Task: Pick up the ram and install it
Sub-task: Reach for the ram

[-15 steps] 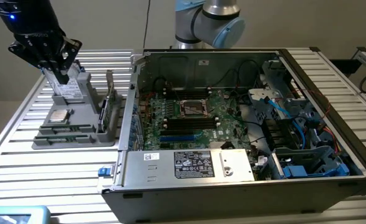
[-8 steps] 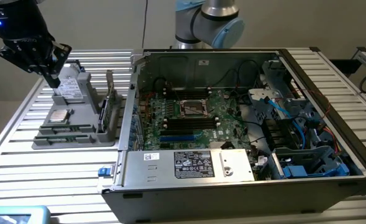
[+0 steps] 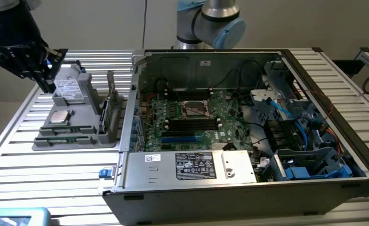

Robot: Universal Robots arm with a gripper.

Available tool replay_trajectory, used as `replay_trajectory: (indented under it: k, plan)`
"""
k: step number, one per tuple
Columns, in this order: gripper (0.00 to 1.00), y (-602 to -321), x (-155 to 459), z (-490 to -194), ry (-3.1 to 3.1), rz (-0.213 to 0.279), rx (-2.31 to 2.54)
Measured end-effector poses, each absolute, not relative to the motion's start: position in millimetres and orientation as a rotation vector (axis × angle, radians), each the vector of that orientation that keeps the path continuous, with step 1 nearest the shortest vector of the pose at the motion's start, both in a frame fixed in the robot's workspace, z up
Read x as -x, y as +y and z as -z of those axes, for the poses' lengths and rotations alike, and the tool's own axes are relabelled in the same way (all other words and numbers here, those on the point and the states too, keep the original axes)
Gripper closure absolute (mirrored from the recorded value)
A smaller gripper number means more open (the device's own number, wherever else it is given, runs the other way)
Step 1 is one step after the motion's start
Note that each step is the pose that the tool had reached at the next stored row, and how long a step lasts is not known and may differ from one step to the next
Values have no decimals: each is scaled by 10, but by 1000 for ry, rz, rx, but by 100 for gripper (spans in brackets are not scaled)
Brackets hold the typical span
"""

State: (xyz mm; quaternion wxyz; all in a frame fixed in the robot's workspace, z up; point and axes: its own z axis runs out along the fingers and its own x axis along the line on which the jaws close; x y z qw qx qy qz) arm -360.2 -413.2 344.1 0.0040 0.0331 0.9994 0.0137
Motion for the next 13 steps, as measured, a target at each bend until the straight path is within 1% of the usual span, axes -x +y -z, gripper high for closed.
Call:
replay_trajectory:
  k: [2, 3, 4, 5, 6, 13]
  plan:
    - [70, -4132, 3610, -3414, 3132, -40, -103]
    - [70, -4132, 3614, -3401, 3132, -39, -103]
    - [64, -4132, 3618, -3388, 3132, -38, -104]
    - [64, -4132, 3623, -3376, 3131, -37, -104]
    - [58, -4132, 3627, -3367, 3131, -36, -104]
    - [58, -4132, 3652, -3339, 3133, -35, -77]
